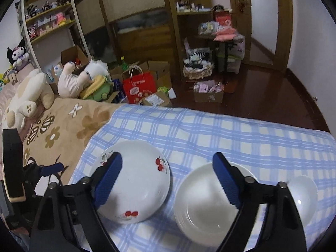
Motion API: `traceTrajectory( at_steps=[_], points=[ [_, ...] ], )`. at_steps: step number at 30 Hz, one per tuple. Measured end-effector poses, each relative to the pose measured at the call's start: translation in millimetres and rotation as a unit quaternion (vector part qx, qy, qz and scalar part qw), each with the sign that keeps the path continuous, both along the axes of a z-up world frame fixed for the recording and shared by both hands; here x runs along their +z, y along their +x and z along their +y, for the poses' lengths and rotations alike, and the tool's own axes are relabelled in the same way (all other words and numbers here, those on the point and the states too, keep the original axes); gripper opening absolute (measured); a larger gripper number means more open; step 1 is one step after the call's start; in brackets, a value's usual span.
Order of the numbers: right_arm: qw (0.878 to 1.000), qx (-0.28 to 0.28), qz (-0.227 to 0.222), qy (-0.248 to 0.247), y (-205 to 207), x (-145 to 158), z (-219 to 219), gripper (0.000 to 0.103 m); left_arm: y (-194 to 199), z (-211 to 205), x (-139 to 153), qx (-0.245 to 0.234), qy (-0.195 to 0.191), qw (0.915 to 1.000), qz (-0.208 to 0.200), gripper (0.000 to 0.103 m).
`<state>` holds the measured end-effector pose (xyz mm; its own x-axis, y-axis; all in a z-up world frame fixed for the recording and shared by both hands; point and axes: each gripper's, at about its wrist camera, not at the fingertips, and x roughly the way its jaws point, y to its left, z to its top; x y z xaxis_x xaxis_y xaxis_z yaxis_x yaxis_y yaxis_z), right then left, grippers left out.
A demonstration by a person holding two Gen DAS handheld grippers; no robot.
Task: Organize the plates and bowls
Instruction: 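Move both tools to a third cherry-print plate on the cloth, then close the left tool on the plate rim while the right tool closes too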
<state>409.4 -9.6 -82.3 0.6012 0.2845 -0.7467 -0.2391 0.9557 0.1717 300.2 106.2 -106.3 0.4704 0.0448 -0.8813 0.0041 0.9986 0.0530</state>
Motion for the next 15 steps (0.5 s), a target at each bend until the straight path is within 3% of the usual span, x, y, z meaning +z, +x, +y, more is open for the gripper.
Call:
traceTrajectory(
  at_steps=[2,4,8,10,12,15],
  points=[
    [1.000,0.006,0.014,-0.008,11.0,-11.2,5.6,0.088,3.9,3.3,-9.1,0.003,-0.002,0.9999,0.010,0.087],
    [0.999,0.012,0.030,-0.016,21.1,-21.9,12.1,0.077,7.6,7.1,-18.5,0.009,-0.007,0.9997,0.023,0.087],
    [0.997,0.030,0.064,-0.012,37.0,-40.8,23.4,0.075,14.3,12.2,-31.8,0.017,-0.019,0.9989,0.040,0.087],
    [0.996,0.032,0.080,-0.016,44.3,-49.9,26.5,0.065,17.0,13.4,-38.0,0.019,-0.029,0.9983,0.046,0.086],
    [0.995,0.036,0.095,-0.018,49.5,-57.7,28.9,0.062,18.4,13.6,-43.0,0.020,-0.031,0.9980,0.052,0.079],
    [0.993,0.044,0.109,-0.025,57.1,-68.4,33.7,0.062,20.1,14.8,-49.2,0.026,-0.036,0.9972,0.061,0.076]
  ],
)
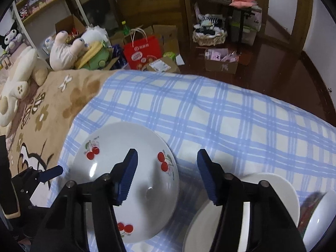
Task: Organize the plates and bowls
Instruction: 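Close the left tool on the plate rim while the right tool closes too, then lift the third cherry plate with both tools and carry it toward the stack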
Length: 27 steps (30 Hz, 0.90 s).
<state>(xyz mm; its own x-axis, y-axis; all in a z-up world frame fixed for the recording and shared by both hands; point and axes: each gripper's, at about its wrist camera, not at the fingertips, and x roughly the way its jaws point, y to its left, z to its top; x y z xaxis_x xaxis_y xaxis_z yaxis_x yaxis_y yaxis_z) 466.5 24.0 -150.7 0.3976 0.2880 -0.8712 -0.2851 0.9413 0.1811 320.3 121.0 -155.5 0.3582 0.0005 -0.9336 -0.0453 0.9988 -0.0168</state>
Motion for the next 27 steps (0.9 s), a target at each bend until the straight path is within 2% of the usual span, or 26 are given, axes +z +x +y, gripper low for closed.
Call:
traceTrajectory(
  at_steps=[2,4,5,6,8,9,11,12,13,15,19,27],
  points=[
    [1.000,0.003,0.011,-0.009,5.3,-7.3,3.6,0.062,0.0,2.1,-3.2,0.005,-0.008,1.0000,0.000,0.073],
    [1.000,0.006,0.017,-0.025,8.0,-12.8,6.1,0.062,0.0,3.2,-7.8,0.006,-0.020,0.9998,0.004,0.063],
    [0.999,0.010,0.019,-0.030,8.6,-14.8,8.0,0.062,0.5,3.4,-12.0,0.009,-0.027,0.9995,0.012,0.053],
    [0.999,0.016,0.022,-0.032,9.5,-16.2,9.6,0.062,0.2,3.3,-14.1,0.011,-0.025,0.9995,0.016,0.047],
    [0.998,0.032,0.027,-0.037,9.2,-18.1,14.3,0.061,-0.1,1.7,-14.7,0.010,-0.014,0.9997,0.015,0.040],
    [0.998,0.044,0.026,-0.042,8.4,-19.0,17.6,0.061,0.3,1.6,-13.8,0.007,-0.019,0.9997,0.015,0.033],
    [0.995,0.055,0.034,-0.074,8.3,-25.2,23.4,0.061,0.5,4.4,-13.8,0.013,-0.035,0.9992,0.016,0.026],
    [0.995,0.056,0.034,-0.080,8.7,-26.8,24.8,0.056,0.6,7.0,-14.1,0.020,-0.043,0.9987,0.015,0.025],
    [0.994,0.058,0.036,-0.085,8.7,-28.2,25.6,0.044,0.3,9.2,-14.3,0.025,-0.050,0.9983,0.015,0.024],
    [0.994,0.060,0.047,-0.080,9.2,-30.1,25.1,0.026,0.1,14.0,-14.6,0.031,-0.064,0.9974,0.013,0.021],
    [0.994,0.063,0.041,-0.084,5.7,-28.5,24.3,0.024,-0.5,19.7,-15.0,0.043,-0.082,0.9957,0.011,0.019],
    [0.998,0.039,0.036,-0.045,-1.9,-15.1,14.0,0.024,-3.5,21.7,-9.6,0.064,-0.082,0.9945,0.011,0.018]
  ],
)
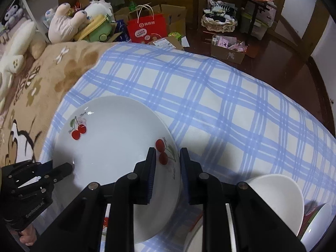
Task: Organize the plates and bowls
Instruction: 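Lift the third cherry plate with both tools and carry it toward the stack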
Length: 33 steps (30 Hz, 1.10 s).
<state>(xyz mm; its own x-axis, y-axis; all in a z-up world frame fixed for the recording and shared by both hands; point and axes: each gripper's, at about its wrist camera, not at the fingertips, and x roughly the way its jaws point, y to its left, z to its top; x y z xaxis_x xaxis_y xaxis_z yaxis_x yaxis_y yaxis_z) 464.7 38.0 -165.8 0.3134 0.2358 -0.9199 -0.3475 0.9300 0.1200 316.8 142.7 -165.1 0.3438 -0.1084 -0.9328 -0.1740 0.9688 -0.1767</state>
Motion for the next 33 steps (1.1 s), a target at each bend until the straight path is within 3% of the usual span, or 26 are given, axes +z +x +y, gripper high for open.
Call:
traceTrajectory(
  at_steps=[3,6,17,22,33],
  points=[
    [1.000,-0.010,-0.009,0.011,-4.7,10.1,-2.9,0.024,-2.4,-2.7,10.0,-0.002,0.015,0.9998,-0.012,0.019],
    [0.999,-0.019,-0.015,0.028,-8.5,20.0,-7.9,0.024,-2.5,1.6,11.8,0.004,-0.007,0.9999,-0.012,0.019],
    [0.999,-0.032,-0.014,0.026,-31.6,32.2,-21.4,0.024,-12.6,-3.3,30.5,-0.001,-0.024,0.9993,-0.029,0.017],
    [0.997,-0.054,-0.018,0.048,-49.5,40.7,-39.6,0.024,-23.1,-14.6,39.1,-0.004,-0.019,0.9991,-0.037,0.017],
    [0.993,-0.079,-0.035,0.077,-94.1,78.8,-69.1,0.023,-59.7,-34.3,81.9,-0.022,-0.028,0.9966,-0.074,0.017]
  ],
)
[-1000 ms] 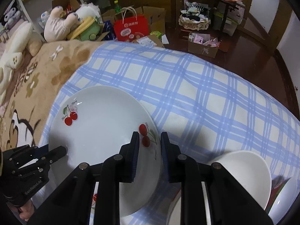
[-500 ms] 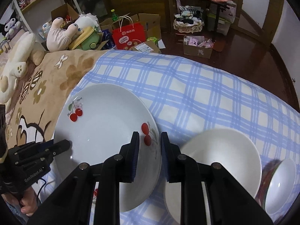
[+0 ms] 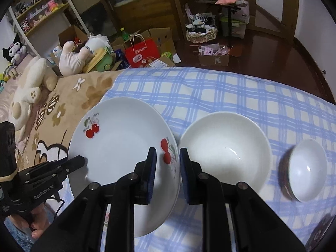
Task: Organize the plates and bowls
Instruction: 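Lift the third cherry plate with both tools and carry it toward the stack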
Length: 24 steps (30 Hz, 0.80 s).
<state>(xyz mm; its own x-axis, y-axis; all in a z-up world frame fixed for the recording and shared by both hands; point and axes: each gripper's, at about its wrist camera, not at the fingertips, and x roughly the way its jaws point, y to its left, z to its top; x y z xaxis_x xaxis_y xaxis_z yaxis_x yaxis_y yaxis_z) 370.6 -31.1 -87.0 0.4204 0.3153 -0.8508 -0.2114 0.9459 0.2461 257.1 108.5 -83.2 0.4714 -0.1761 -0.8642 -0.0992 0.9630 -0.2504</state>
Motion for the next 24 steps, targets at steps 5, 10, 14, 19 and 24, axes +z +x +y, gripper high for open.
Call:
traceTrajectory(
  at_steps=[5,10,14,19,24],
  points=[
    [1.000,-0.018,-0.015,-0.008,-25.7,23.6,-19.0,0.023,-14.2,-16.0,19.6,-0.019,-0.013,0.9996,-0.019,0.017],
    [0.999,-0.035,-0.019,-0.032,-59.0,37.3,-40.4,0.023,-28.2,-40.6,35.8,-0.048,-0.011,0.9980,-0.039,0.017],
    [0.997,-0.067,-0.015,-0.017,-87.5,42.2,-69.9,0.023,-41.0,-63.0,45.5,-0.084,-0.019,0.9952,-0.047,0.017],
    [0.995,-0.100,-0.016,-0.010,-122.7,45.9,-101.0,0.023,-61.3,-96.1,54.5,-0.123,-0.009,0.9909,-0.055,0.017],
    [0.991,-0.130,-0.019,-0.014,-155.8,50.2,-134.0,0.023,-81.7,-127.6,52.8,-0.159,-0.034,0.9853,-0.051,0.017]
  ],
)
